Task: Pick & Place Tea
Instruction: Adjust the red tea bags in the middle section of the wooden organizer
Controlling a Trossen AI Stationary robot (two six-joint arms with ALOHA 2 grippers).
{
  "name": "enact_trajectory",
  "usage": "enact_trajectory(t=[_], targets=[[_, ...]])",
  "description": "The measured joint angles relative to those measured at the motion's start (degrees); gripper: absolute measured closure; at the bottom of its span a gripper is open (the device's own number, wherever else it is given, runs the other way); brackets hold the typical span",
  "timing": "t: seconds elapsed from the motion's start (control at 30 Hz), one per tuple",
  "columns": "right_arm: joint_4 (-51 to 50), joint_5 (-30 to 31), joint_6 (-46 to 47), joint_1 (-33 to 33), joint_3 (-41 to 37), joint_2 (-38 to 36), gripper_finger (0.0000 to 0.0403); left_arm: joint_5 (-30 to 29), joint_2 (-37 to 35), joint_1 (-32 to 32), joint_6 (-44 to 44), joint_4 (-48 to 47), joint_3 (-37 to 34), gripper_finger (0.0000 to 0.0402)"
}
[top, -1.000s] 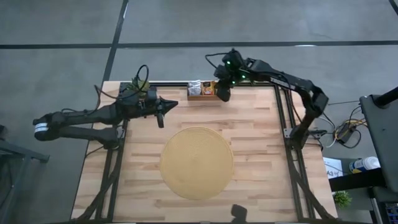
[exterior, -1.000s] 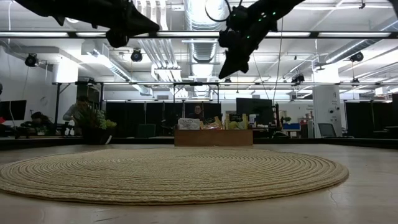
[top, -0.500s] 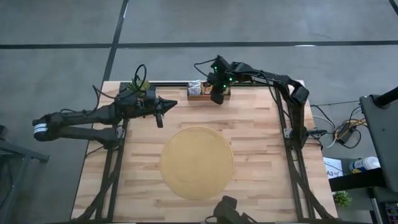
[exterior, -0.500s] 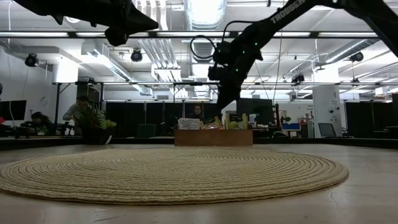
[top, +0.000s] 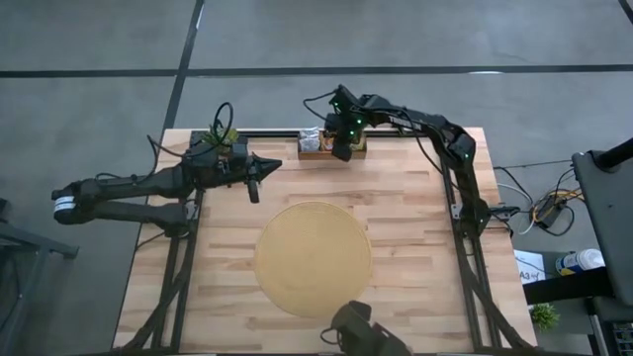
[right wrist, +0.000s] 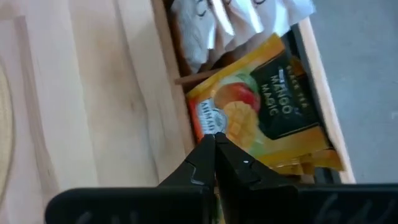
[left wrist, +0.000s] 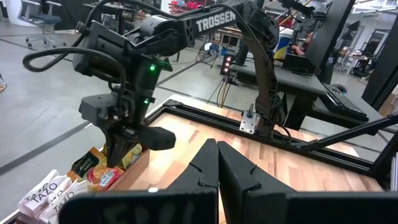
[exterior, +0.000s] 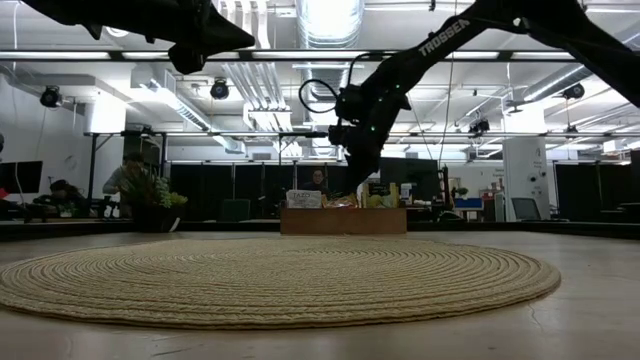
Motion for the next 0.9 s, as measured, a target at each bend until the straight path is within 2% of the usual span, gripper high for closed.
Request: enact_trajectory(t=[0.9], targets=[[1.45, 1.47, -4.35, -0.68, -3.14, 0.8, 0.0394, -0.01, 0.0, 0.0, 0.39, -0.05, 0.0, 0.0401]])
